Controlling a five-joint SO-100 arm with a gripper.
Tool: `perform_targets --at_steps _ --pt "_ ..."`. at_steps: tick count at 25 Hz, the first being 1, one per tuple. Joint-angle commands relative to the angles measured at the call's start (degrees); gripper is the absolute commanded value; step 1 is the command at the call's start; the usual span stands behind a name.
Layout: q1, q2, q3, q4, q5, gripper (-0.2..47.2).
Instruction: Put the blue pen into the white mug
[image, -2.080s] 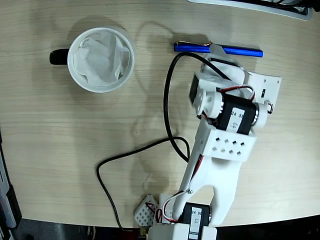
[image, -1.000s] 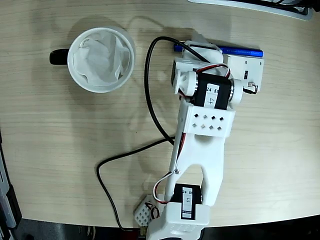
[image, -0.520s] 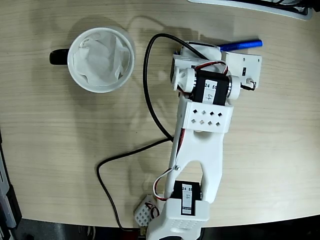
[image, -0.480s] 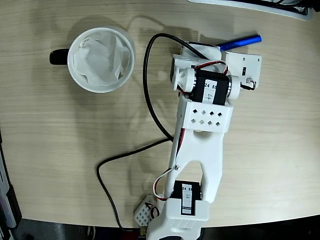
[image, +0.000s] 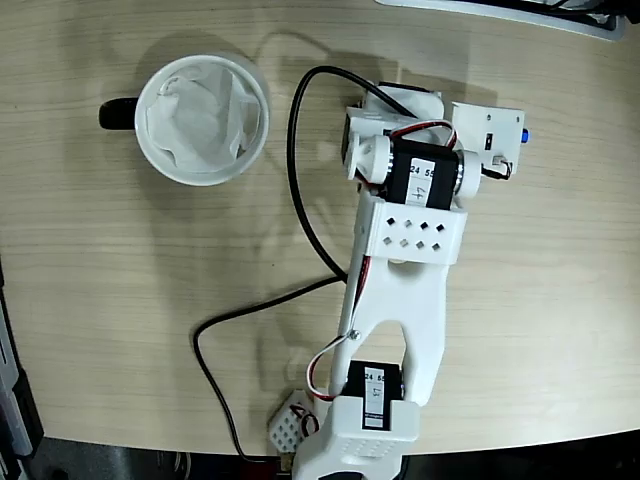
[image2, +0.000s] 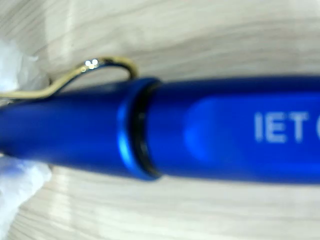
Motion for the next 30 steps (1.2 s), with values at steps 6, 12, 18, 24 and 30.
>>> perform_targets --at_steps 6,12,18,24,30 --pt "0.00 13.80 6.59 -0.97 -0.44 0.1" --pt "-0.18 18.37 10.28 -1.05 -0.26 0.1" --pt "-1.76 27.77 22.94 -5.98 -0.26 0.1" --pt "-4.66 38.06 35.51 -10.20 -0.26 0.1" --pt "-9.40 48.25 45.88 -12.13 4.75 0.1"
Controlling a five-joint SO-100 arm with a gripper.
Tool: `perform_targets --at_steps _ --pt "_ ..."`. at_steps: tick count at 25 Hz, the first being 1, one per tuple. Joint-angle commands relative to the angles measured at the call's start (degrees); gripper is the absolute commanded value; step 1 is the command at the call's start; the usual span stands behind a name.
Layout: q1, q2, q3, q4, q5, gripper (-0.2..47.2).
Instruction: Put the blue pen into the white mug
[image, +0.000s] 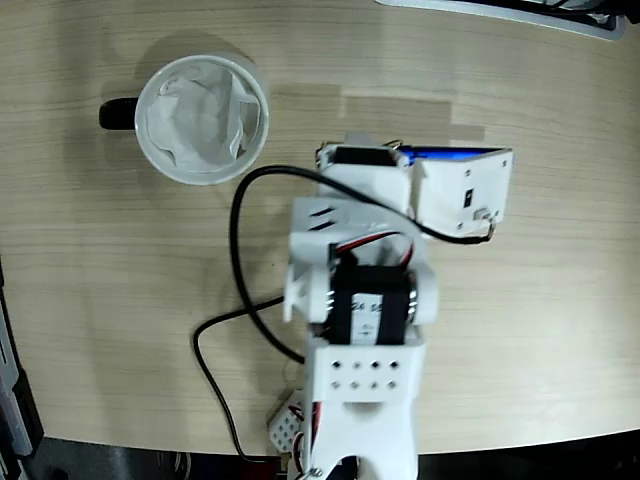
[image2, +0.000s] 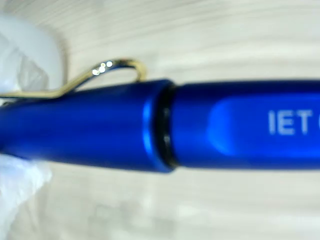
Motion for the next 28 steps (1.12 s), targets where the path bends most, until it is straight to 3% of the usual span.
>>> perform_targets --at_steps 1,17,28 --pt "-3.25 9.23 2.55 -0.26 3.43 0.1" --pt "-18.72 23.20 3.16 -0.35 16.52 0.1" --pt "-27.33 23.29 -0.79 -0.09 22.76 0.1"
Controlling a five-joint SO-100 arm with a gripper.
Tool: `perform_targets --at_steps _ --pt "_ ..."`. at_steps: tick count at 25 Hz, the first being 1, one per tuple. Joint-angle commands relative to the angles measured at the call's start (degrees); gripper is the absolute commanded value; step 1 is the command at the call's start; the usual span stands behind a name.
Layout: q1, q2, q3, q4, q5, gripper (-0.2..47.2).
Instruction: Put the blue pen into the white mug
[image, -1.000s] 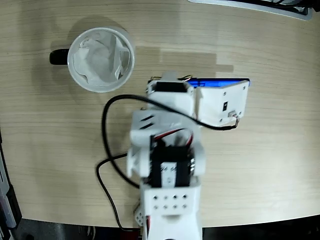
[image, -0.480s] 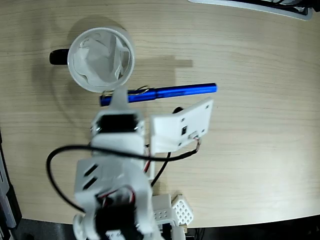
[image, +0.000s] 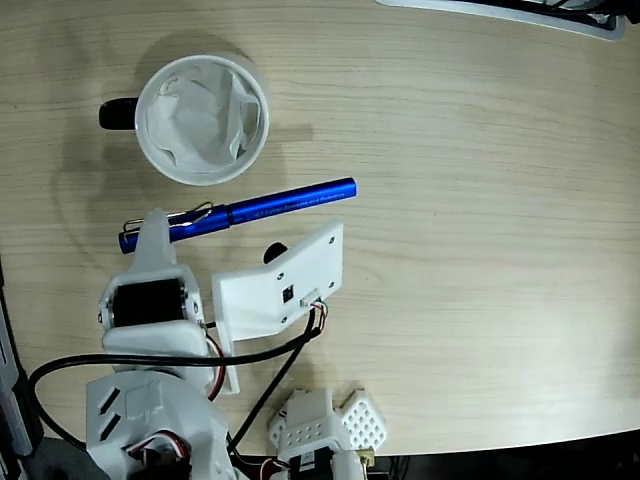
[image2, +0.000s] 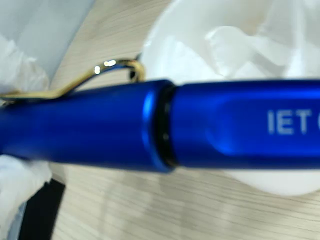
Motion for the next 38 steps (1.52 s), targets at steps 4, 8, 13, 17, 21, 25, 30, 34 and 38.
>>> perform_targets --at_steps 4,8,13,17,21,25,30,34,38 --pt "-4.31 2.99 -4.48 -0.26 2.99 0.1" --pt "-4.57 1.41 -10.37 -0.26 4.22 0.1" --pt "-5.89 0.79 -16.00 -0.97 5.10 0.1" --pt "-6.15 0.35 -16.00 -4.66 7.38 0.1" --pt "-5.71 -0.79 -15.38 -8.70 12.48 0.0" --pt "-6.24 -2.20 -14.85 -10.37 15.12 0.0" --pt "-6.77 -4.22 -14.85 -10.37 17.75 0.0" --pt "-7.82 -5.71 -14.94 -10.37 18.19 0.0" --pt "-9.05 -6.42 -15.38 -10.37 19.16 0.0"
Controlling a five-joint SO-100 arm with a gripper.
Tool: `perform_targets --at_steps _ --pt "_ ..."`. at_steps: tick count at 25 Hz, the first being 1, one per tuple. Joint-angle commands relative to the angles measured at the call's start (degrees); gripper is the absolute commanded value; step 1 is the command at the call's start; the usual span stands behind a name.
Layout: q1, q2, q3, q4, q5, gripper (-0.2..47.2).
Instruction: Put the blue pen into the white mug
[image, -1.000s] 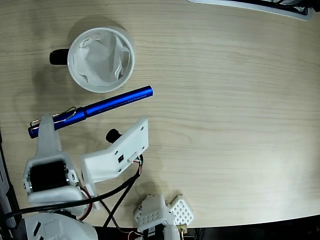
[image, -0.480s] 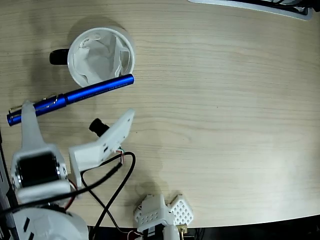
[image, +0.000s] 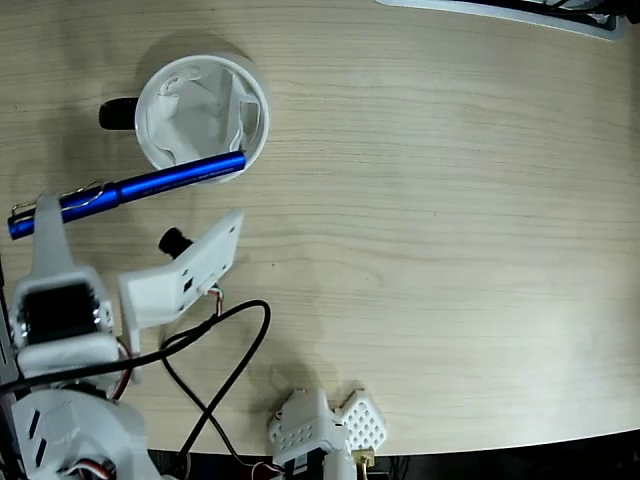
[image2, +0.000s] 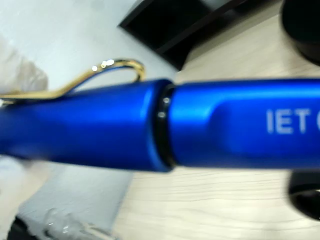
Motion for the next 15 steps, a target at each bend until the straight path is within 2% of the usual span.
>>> perform_targets --at_steps 1,15 --pt "-0.97 0.70 -2.20 0.00 1.76 0.0" --pt "-1.76 0.35 -2.37 -1.93 2.64 0.0"
